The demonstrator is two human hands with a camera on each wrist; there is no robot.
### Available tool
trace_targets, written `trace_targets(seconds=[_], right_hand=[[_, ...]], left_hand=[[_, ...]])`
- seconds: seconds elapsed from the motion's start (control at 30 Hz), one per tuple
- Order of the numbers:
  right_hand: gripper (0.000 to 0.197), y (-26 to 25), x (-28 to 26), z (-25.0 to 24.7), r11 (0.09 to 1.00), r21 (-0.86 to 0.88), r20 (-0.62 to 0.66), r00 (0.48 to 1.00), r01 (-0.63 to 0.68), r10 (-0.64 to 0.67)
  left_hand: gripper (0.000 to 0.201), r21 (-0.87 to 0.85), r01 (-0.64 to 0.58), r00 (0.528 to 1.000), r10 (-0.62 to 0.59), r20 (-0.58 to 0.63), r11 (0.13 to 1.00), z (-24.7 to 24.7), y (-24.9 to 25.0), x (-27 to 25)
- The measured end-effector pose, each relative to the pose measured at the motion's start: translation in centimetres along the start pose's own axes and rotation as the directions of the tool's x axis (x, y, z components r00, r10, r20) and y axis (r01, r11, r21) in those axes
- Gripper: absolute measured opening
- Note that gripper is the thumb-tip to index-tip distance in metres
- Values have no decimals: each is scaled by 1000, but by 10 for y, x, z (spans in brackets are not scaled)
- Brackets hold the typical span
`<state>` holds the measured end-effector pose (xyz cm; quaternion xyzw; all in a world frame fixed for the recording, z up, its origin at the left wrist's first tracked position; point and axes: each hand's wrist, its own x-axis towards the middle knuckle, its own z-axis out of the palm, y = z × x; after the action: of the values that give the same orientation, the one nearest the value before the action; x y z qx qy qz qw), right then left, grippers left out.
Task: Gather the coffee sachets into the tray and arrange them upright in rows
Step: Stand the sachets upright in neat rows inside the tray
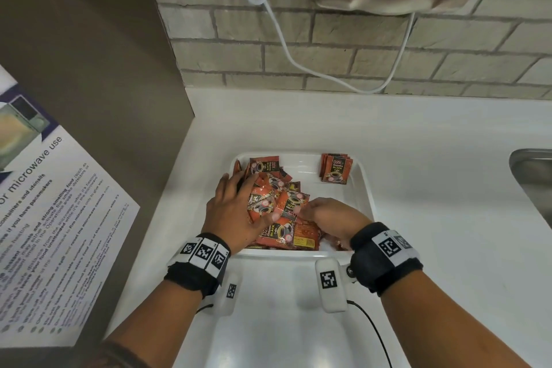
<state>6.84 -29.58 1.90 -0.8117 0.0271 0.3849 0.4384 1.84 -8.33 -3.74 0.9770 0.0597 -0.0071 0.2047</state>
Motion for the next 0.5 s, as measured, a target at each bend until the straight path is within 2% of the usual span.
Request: trace_targets(seconds=[0.1, 0.33, 0.4, 0.5], right_hand=[[31, -2, 4, 5, 1000, -21, -60, 998, 7, -9], [12, 9, 7, 2, 1000, 14, -106, 994, 10, -8], [11, 11, 6, -4, 1000, -20, -105, 994, 5, -7], [21, 13, 6, -12, 992, -124, -107, 994, 18, -31]], left_hand=[[103, 4, -3, 1000, 3, -6, 1000, 0, 0, -1], [89, -16, -12, 1000, 12, 13, 1000, -1, 0, -2], [86, -19, -13, 1000, 14, 11, 1000, -1, -1, -1], [86, -19, -13, 1000, 14, 15, 1000, 0, -1, -1]])
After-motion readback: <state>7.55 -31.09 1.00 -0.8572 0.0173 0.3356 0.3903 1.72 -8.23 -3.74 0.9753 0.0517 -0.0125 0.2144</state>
